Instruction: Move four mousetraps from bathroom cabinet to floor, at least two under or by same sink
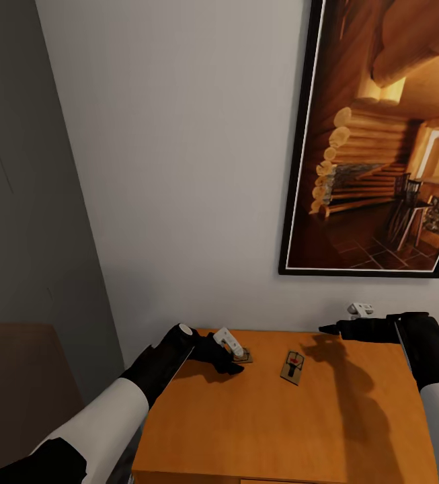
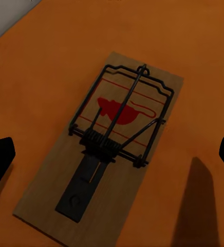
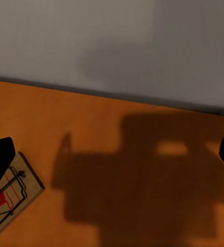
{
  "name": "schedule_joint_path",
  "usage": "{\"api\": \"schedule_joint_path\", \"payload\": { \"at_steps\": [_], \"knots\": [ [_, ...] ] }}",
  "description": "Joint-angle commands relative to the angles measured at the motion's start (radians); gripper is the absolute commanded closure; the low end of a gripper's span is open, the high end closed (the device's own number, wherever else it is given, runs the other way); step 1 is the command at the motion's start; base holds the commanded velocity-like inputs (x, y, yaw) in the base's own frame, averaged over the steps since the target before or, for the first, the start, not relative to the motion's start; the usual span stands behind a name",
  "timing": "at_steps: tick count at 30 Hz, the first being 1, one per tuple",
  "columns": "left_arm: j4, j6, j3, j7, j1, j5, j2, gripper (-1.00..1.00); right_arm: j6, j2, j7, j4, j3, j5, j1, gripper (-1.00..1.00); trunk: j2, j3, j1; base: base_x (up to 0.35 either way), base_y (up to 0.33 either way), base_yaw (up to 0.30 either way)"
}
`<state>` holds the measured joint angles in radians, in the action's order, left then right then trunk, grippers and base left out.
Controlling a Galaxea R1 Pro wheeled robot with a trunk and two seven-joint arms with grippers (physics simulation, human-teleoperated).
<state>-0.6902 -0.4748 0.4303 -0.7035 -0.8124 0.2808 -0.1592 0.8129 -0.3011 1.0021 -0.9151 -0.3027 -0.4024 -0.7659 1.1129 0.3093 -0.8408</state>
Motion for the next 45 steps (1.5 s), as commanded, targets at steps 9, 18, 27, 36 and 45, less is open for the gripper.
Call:
{"api": "schedule_joint_path", "payload": {
  "at_steps": [9, 18, 27, 36, 45],
  "knots": [
    [-0.002, -0.004, -0.001, -0.005, -0.001, 0.008, 0.000, -1.00, 0.003, 0.000, 0.010, -0.001, -0.003, -0.010, -0.001, -1.00, 0.001, 0.001, 0.000, 0.000, 0.000, 0.000],
    [-0.002, -0.004, 0.000, -0.005, -0.001, 0.008, 0.000, -1.00, 0.003, 0.000, 0.009, -0.001, -0.003, -0.010, -0.001, -1.00, 0.001, 0.001, 0.000, 0.000, 0.000, 0.000],
    [-0.002, -0.004, 0.001, -0.005, -0.001, 0.007, -0.002, -1.00, 0.003, 0.000, 0.009, -0.001, -0.003, -0.010, -0.001, -1.00, 0.001, 0.001, 0.000, 0.000, 0.000, 0.000],
    [-0.002, -0.004, 0.001, -0.005, -0.001, 0.007, -0.002, -1.00, 0.003, 0.000, 0.009, -0.001, -0.003, -0.010, -0.001, -1.00, 0.043, 0.020, -0.023, 0.000, 0.000, 0.000],
    [-0.001, -0.004, 0.001, -0.005, -0.001, 0.007, -0.003, -1.00, 0.003, 0.000, 0.009, 0.000, -0.003, -0.010, -0.001, -1.00, 0.043, 0.020, -0.023, 0.000, 0.000, 0.000]
  ]
}}
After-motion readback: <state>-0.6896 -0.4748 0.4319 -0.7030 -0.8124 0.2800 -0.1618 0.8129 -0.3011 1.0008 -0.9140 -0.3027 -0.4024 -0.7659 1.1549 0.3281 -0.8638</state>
